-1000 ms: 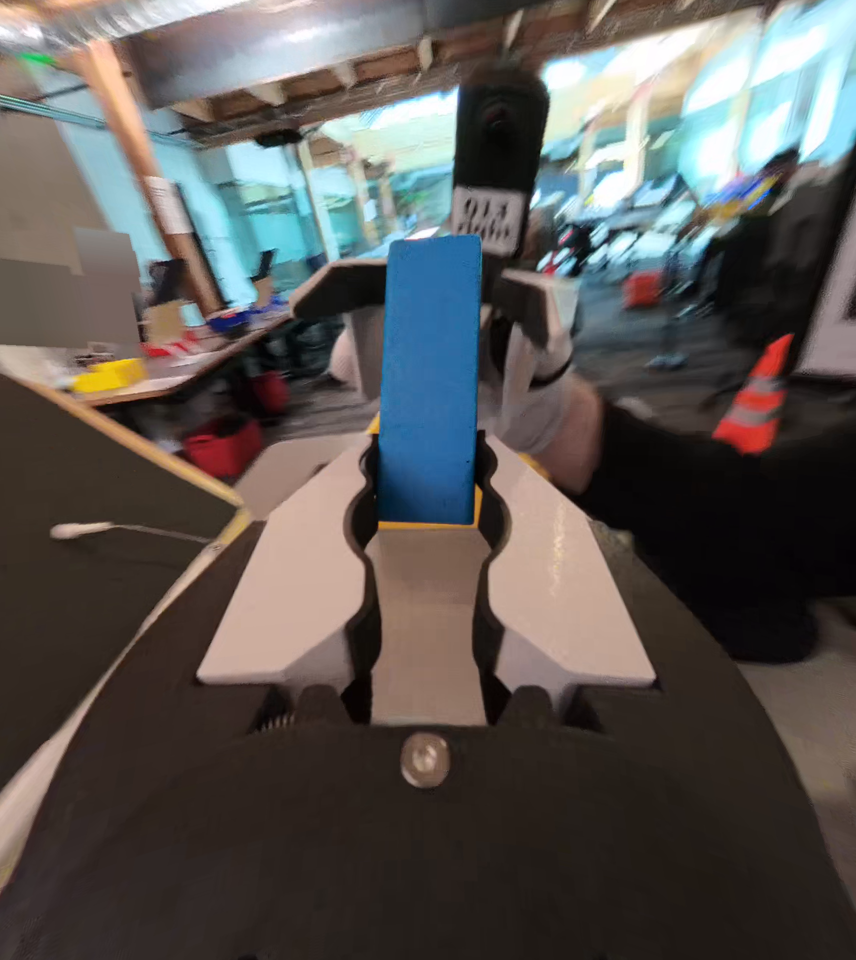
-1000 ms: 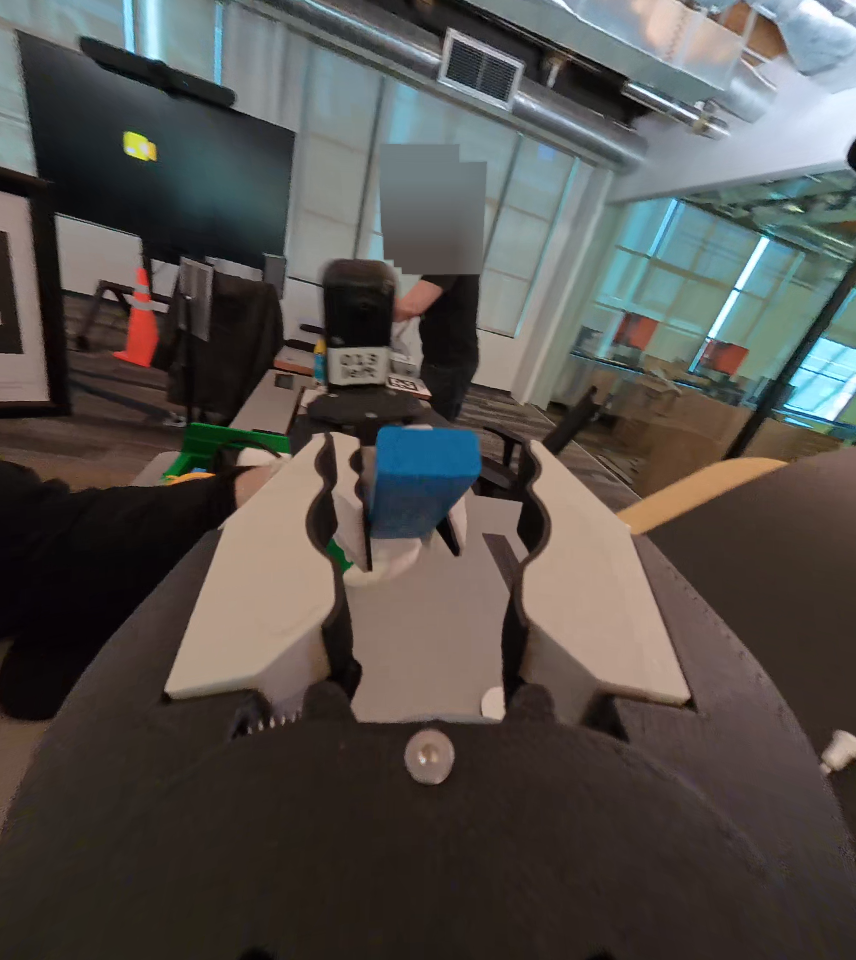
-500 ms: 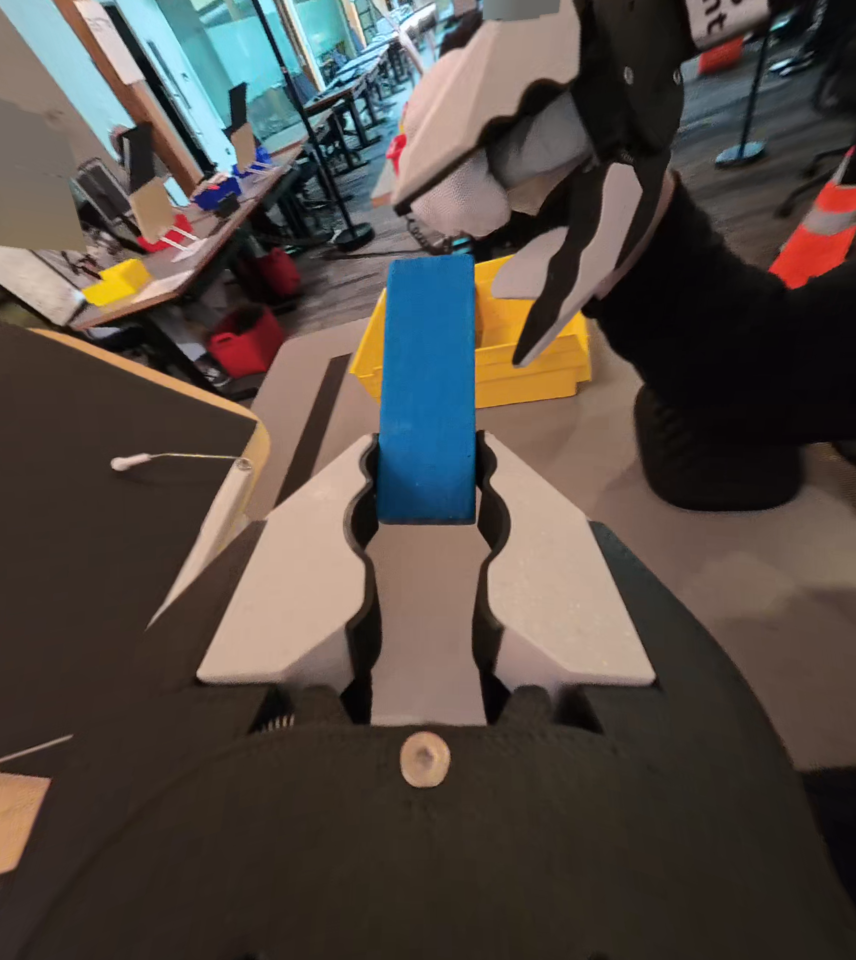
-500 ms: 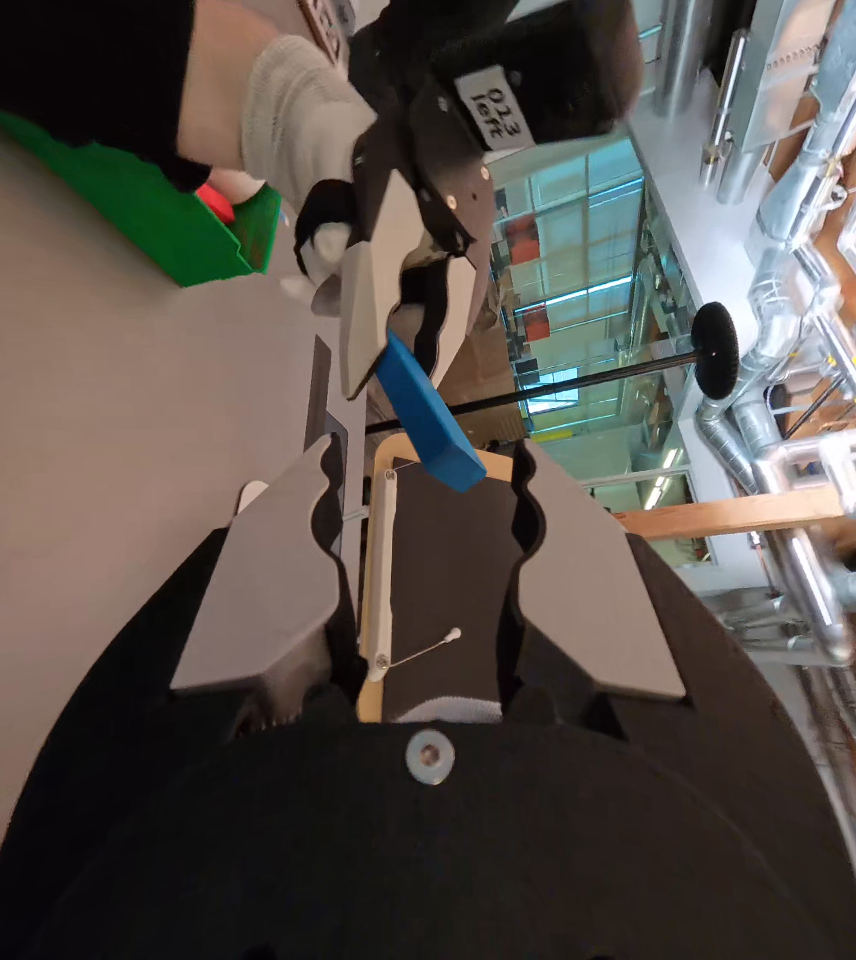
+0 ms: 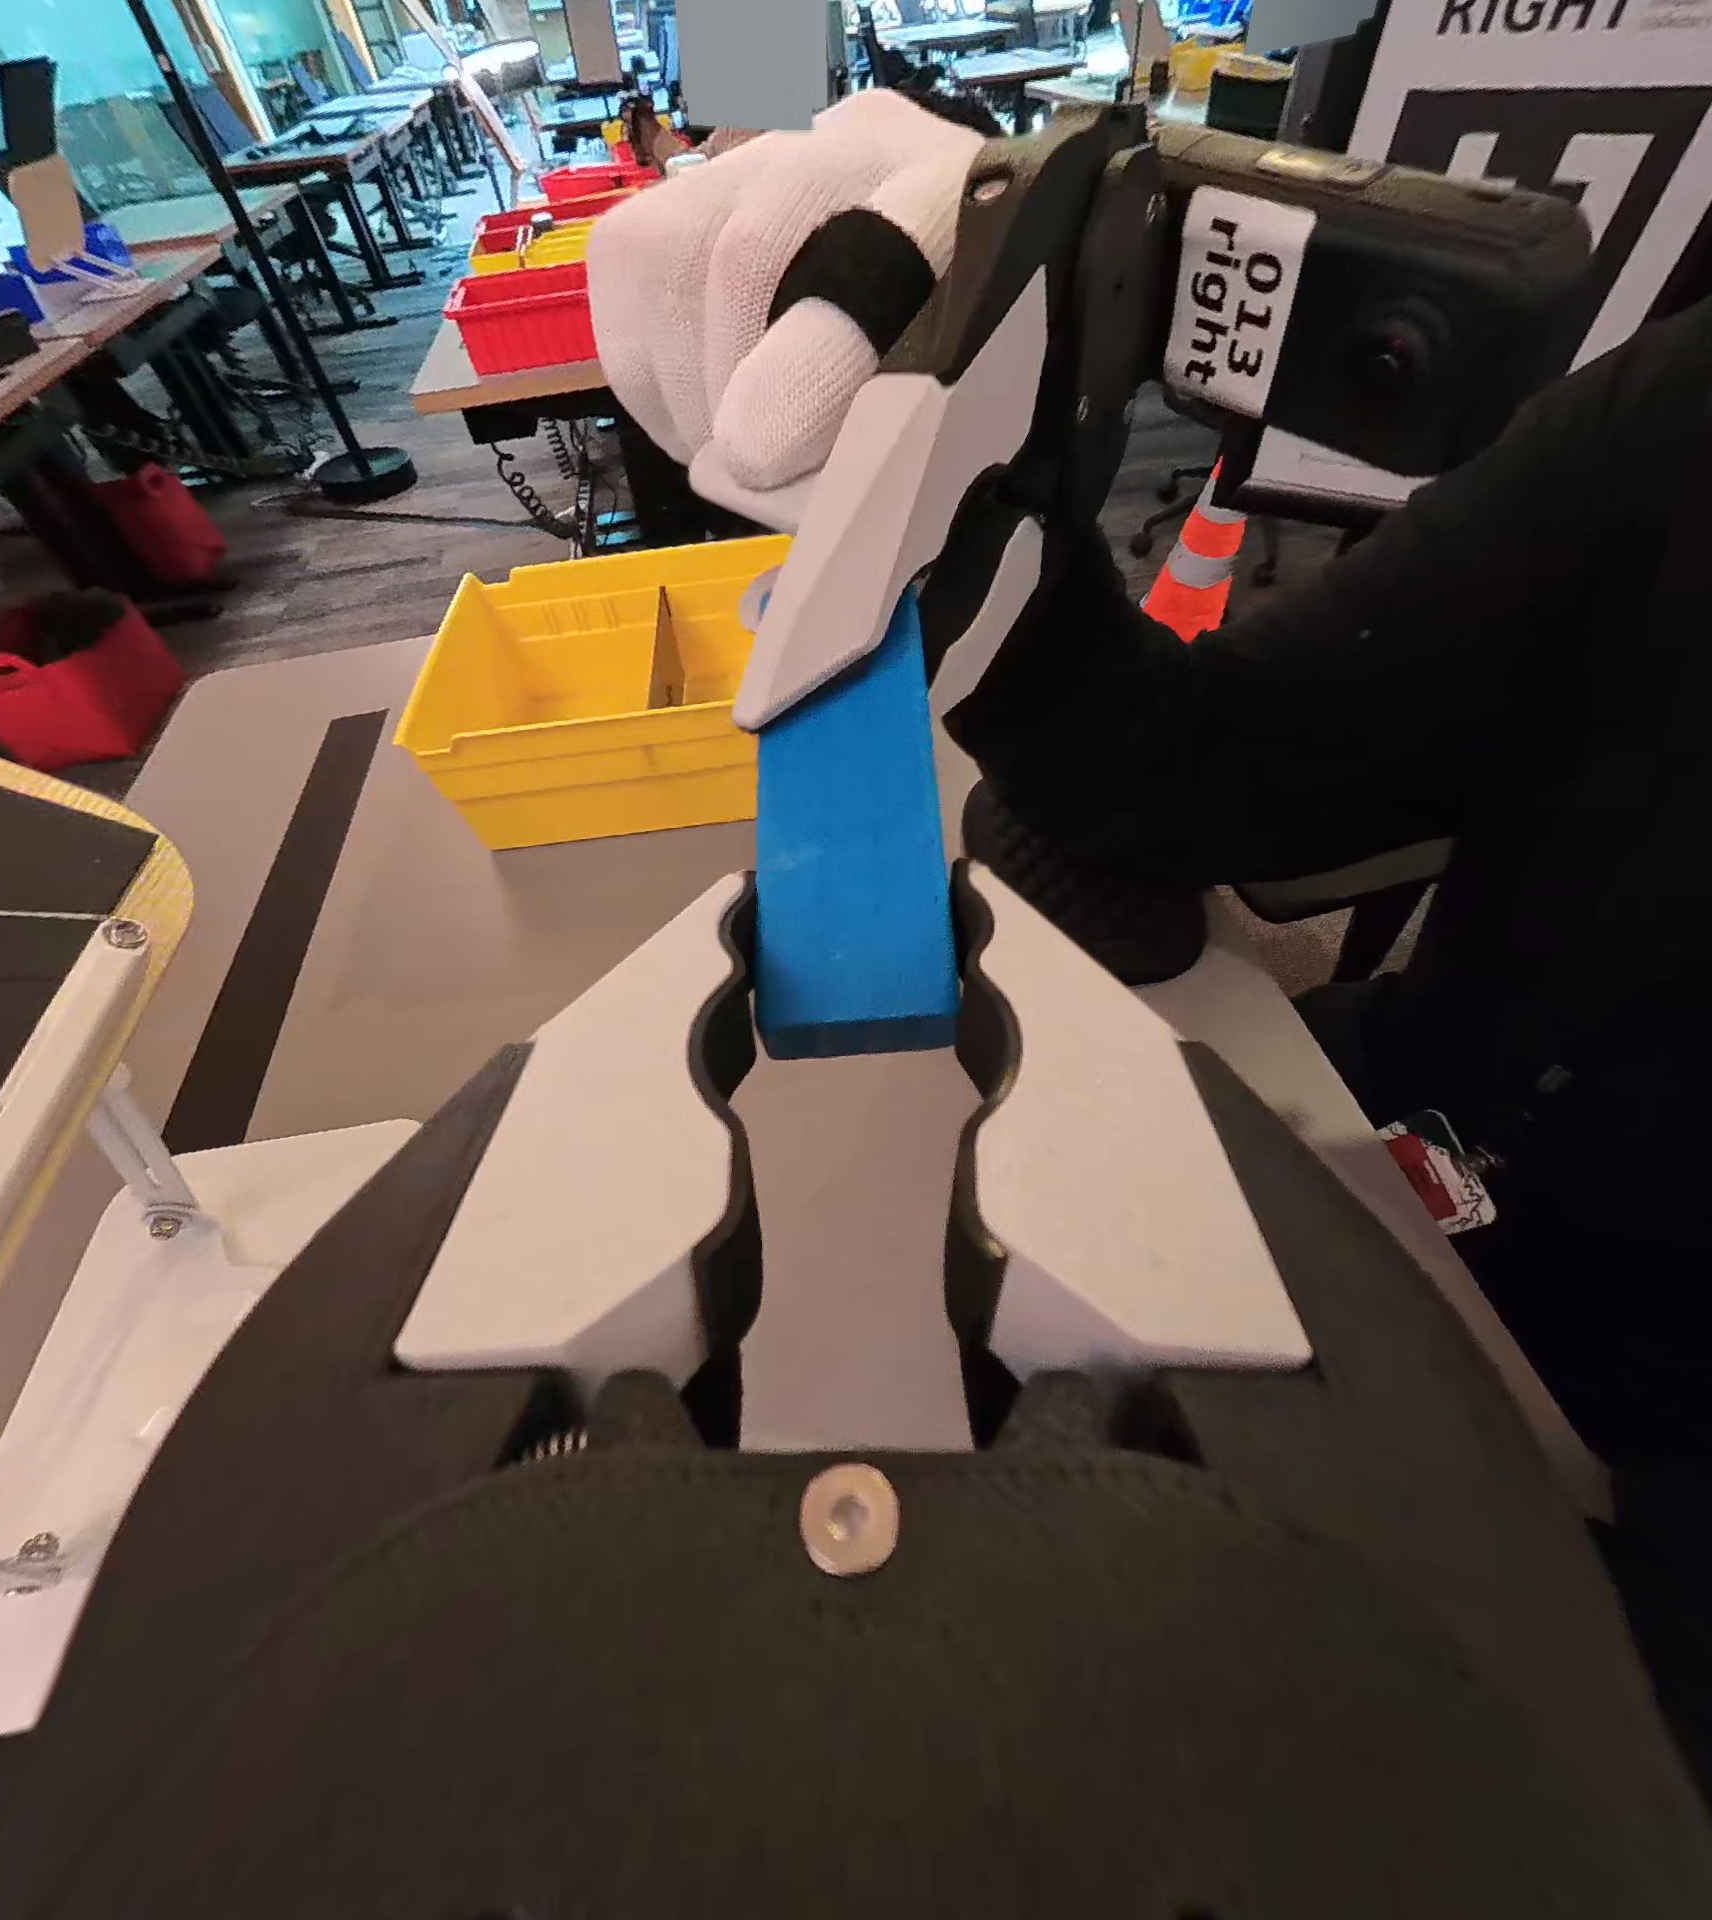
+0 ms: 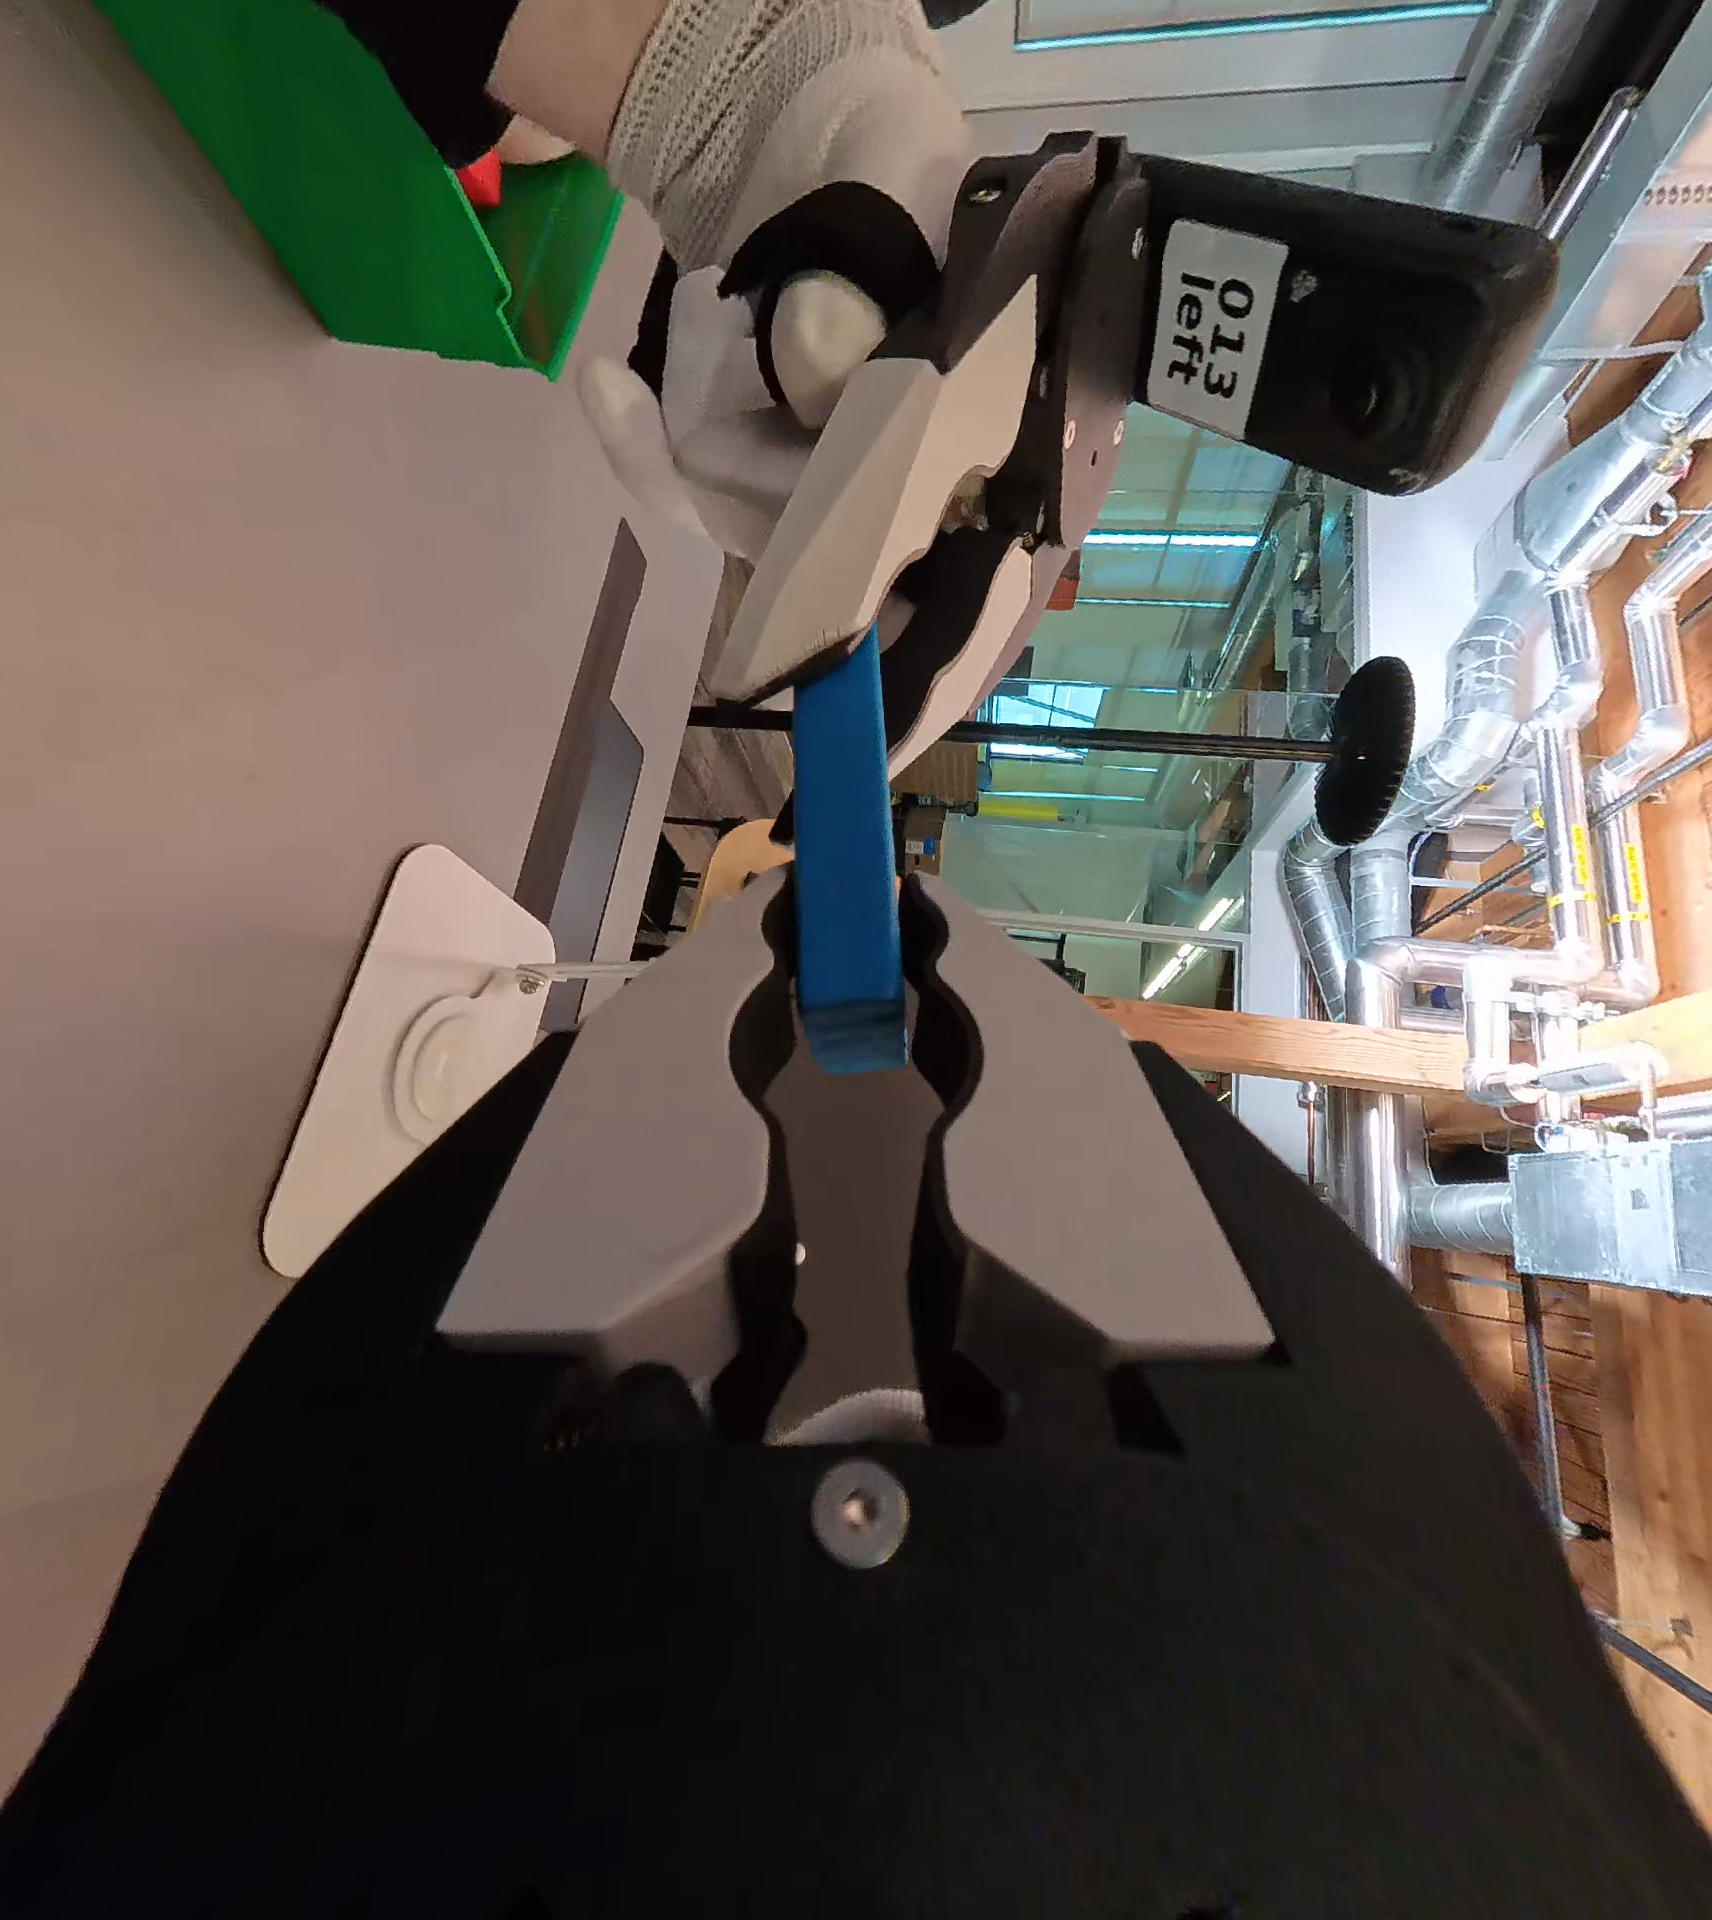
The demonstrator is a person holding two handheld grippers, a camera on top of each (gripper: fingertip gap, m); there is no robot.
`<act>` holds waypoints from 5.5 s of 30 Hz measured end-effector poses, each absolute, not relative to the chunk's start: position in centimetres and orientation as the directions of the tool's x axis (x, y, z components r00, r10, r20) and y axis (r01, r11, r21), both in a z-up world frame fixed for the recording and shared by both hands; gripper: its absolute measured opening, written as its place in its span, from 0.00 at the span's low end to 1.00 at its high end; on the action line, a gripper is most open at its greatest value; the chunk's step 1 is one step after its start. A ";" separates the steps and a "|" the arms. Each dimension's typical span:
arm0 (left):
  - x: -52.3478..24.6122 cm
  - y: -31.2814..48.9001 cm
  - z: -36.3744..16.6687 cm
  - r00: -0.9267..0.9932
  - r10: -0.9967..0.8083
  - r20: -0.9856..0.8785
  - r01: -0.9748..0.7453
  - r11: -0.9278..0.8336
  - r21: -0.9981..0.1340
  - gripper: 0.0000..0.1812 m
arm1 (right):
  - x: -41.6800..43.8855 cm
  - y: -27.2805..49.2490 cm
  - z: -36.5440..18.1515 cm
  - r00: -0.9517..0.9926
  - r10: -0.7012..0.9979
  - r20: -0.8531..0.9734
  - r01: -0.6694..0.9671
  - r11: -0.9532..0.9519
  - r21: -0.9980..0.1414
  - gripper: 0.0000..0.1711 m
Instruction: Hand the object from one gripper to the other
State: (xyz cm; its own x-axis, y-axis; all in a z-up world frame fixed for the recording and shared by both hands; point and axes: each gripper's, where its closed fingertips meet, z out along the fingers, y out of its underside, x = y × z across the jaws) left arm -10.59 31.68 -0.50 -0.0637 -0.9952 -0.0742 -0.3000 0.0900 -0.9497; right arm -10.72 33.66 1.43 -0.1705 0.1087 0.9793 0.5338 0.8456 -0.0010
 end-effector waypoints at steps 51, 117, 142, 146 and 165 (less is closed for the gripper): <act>-10.2 34.4 2.6 0.069 -0.997 0.033 -0.149 -0.043 -0.988 0.19 | -15.2 35.4 1.8 0.069 0.162 0.984 0.377 0.909 -0.176 0.80; -8.3 37.8 2.6 0.009 -0.997 0.077 0.107 -0.076 -0.991 0.18 | -12.2 40.4 7.1 0.617 0.021 0.787 0.345 0.892 -0.294 0.68; -12.1 42.1 -1.8 0.505 -0.862 -0.047 -0.362 -0.161 -0.918 0.18 | -13.0 43.6 0.8 0.058 -0.122 0.991 0.674 0.737 0.052 0.10; -12.7 42.6 0.2 0.557 -0.819 -0.142 -0.332 -0.062 -0.941 0.30 | -12.4 44.2 1.8 0.233 0.066 0.970 0.611 0.766 -0.199 0.08; -7.9 45.5 3.7 0.408 0.162 -0.899 -0.830 0.475 -0.291 0.45 | -9.2 46.0 5.2 0.186 0.946 -0.264 -0.331 -0.192 -0.924 0.08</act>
State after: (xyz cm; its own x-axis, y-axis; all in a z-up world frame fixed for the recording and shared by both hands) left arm -7.85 45.53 3.66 0.4075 0.1617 -0.8988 -0.8304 0.4752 -0.2910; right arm -9.25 46.04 5.19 0.1863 0.9465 -0.2635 -0.3307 -0.1922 -0.9240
